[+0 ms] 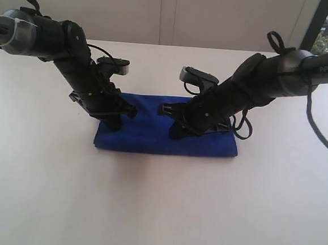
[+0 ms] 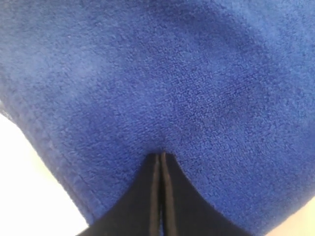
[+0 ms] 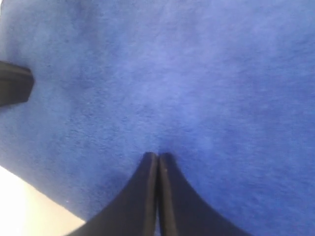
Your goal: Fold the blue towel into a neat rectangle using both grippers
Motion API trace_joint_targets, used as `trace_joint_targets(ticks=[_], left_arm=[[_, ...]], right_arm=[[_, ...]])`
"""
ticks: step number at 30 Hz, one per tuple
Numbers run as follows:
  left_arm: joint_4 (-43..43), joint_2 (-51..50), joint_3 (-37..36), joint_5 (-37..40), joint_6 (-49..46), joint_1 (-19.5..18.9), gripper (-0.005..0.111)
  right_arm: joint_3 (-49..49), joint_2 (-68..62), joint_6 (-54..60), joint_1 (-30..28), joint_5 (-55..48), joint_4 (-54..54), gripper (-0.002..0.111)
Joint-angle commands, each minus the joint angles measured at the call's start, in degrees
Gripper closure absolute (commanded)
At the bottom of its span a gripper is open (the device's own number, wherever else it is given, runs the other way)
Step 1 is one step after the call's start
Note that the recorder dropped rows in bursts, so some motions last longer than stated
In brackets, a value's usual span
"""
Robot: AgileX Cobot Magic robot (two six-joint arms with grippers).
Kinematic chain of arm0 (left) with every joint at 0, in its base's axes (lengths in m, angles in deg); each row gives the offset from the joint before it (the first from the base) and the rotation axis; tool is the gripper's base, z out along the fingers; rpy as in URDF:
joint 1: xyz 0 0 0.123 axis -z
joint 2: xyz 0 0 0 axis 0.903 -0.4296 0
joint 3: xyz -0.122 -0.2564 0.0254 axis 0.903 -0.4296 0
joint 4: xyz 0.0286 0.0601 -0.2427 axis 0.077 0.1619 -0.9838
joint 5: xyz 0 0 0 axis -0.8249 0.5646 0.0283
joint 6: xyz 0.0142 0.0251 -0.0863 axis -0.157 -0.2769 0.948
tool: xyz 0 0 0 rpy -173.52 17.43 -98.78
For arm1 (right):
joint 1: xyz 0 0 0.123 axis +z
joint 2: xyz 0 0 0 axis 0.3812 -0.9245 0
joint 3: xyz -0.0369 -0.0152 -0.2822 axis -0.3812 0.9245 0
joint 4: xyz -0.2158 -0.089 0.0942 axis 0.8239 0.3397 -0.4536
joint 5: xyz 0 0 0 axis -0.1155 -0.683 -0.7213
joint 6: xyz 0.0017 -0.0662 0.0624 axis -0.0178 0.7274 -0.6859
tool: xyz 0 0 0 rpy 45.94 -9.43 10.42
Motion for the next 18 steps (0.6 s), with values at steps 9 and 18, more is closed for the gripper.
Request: trace_joint_targets(ticks=[9,18], left_arm=[[-0.06,-0.19,-0.03,1.22,0.08,-0.03,0.107],[-0.06,-0.19,-0.03,1.22,0.08,-0.03,0.107]], right_arm=[[0.22,1.89,-8.48,-3.18,-2.34,15.82,0.108],[0.22,2.22,-9.43,-6.81,-5.2,18.6,0.108]])
